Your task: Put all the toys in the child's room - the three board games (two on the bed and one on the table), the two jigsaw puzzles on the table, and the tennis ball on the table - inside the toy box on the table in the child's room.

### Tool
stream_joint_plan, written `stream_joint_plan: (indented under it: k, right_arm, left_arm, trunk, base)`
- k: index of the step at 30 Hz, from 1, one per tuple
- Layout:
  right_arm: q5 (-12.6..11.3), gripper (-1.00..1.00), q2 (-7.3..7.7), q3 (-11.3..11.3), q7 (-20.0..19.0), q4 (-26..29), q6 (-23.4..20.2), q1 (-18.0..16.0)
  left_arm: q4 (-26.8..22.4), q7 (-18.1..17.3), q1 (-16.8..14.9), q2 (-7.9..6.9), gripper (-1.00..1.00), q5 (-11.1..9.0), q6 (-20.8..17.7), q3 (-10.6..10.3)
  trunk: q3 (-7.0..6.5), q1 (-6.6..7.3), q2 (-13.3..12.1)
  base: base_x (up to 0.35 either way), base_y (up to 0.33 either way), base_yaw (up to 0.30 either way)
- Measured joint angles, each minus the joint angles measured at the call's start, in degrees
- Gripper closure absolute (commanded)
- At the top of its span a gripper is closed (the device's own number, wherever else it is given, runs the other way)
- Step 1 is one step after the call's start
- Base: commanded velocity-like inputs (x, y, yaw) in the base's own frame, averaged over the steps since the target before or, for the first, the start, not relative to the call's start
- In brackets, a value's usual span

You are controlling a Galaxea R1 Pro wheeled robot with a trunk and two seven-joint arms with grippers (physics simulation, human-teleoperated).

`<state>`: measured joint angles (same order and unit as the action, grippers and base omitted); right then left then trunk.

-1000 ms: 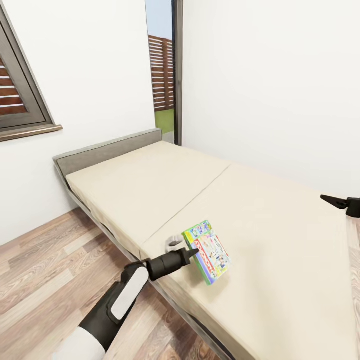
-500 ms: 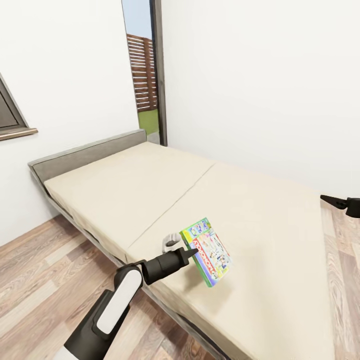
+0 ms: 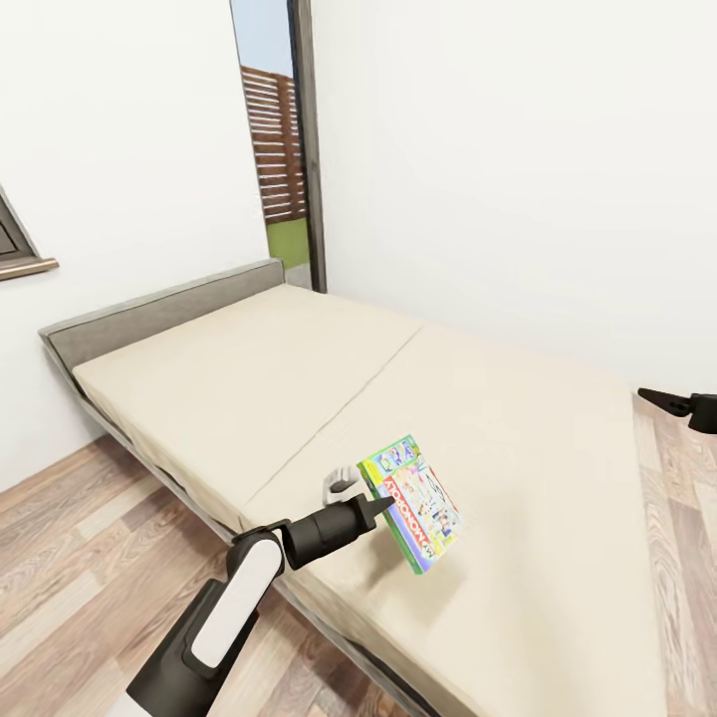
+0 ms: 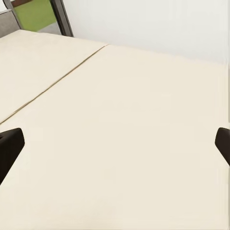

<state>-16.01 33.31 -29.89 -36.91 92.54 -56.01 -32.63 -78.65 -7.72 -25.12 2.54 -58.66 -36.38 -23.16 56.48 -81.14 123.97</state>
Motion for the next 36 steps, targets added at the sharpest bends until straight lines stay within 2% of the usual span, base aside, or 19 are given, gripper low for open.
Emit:
stream_joint_plan:
  k: [3, 10, 12, 16, 27, 36]
  right_arm:
    - [0.00, -1.00, 0.00, -0.02, 0.00, 0.00, -0.06, 0.00]
    - [0.00, -1.00, 0.00, -0.08, 0.00, 0.00, -0.12, 0.00]
    - [-0.02, -1.00, 0.00, -0.09, 0.00, 0.00, -0.12, 0.00]
    - [-0.02, -1.00, 0.00, -0.10, 0.00, 0.00, -0.13, 0.00]
    - [-0.02, -1.00, 0.00, -0.11, 0.00, 0.00, -0.13, 0.00]
    - [-0.10, -1.00, 0.00, -0.28, 0.00, 0.00, -0.13, 0.00]
  left_arm:
    - [-0.04, 0.00, 0.00, -0.01, 1.00, -0.11, -0.08, 0.40]
    - [-0.33, 0.02, 0.50, 0.06, 1.00, -1.43, -2.76, 3.87]
    - [-0.93, 0.38, 0.59, 0.10, 1.00, -2.09, -4.70, 4.98]
    - [-1.81, 2.74, 0.67, 0.29, 1.00, -2.41, -6.16, 6.33]
    - [-2.36, 4.76, 0.49, 0.50, 1.00, -2.93, -6.99, 7.07]
    - [-3.02, 8.73, -1.33, 1.30, 1.00, -2.55, -7.26, 6.72]
  trunk:
    - [0.00, 0.00, 0.00]
    - [0.00, 0.00, 0.00]
    - [-0.35, 0.43, -0.79]
    - [-1.07, 1.31, -2.39]
    - [-3.05, 3.73, -6.80]
    - [-4.66, 5.71, -10.41]
  base:
    - [0.003, 0.000, -0.051]
    - [0.001, 0.000, -0.194]
    - [0.000, 0.000, -0.263]
    - [0.000, 0.000, -0.277]
    - [0.000, 0.000, -0.288]
    - [0.000, 0.000, -0.291]
